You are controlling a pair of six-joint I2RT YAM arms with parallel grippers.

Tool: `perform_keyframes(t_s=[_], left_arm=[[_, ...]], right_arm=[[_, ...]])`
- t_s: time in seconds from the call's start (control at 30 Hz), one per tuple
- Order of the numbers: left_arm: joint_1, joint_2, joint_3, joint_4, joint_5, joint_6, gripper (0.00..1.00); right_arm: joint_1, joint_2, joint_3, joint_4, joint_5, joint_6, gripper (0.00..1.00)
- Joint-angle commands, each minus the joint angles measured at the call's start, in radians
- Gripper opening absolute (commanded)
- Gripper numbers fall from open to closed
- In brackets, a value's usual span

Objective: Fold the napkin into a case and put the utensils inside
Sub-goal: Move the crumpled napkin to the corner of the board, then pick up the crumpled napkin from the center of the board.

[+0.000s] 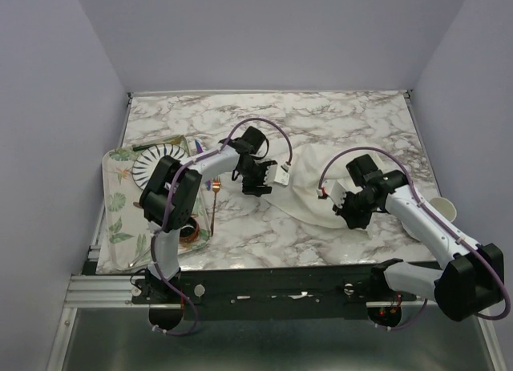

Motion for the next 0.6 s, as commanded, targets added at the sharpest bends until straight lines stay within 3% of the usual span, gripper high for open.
perform_keyframes(t_s=[0.0, 0.27, 0.43, 0.57], left_arm=[[-0.022, 0.007, 0.009, -0.077, -0.019, 0.134, 0.66], [-0.072, 0.053, -0.002, -0.180, -0.130, 0.281, 0.54], [-0.088, 0.075, -0.005, -0.218, -0.190, 0.278, 0.25], [-0.081, 0.017, -0.040, -0.226, -0.198, 0.176, 0.02]], right_arm=[[-0.010, -0.012, -0.012, 0.015, 0.041, 0.010, 0.01], [-0.016, -0.032, -0.012, 0.012, 0.043, 0.021, 0.01], [-0.019, -0.040, -0.018, 0.019, 0.060, 0.013, 0.01], [-0.019, -0.015, 0.011, 0.061, 0.072, -0.007, 0.01]])
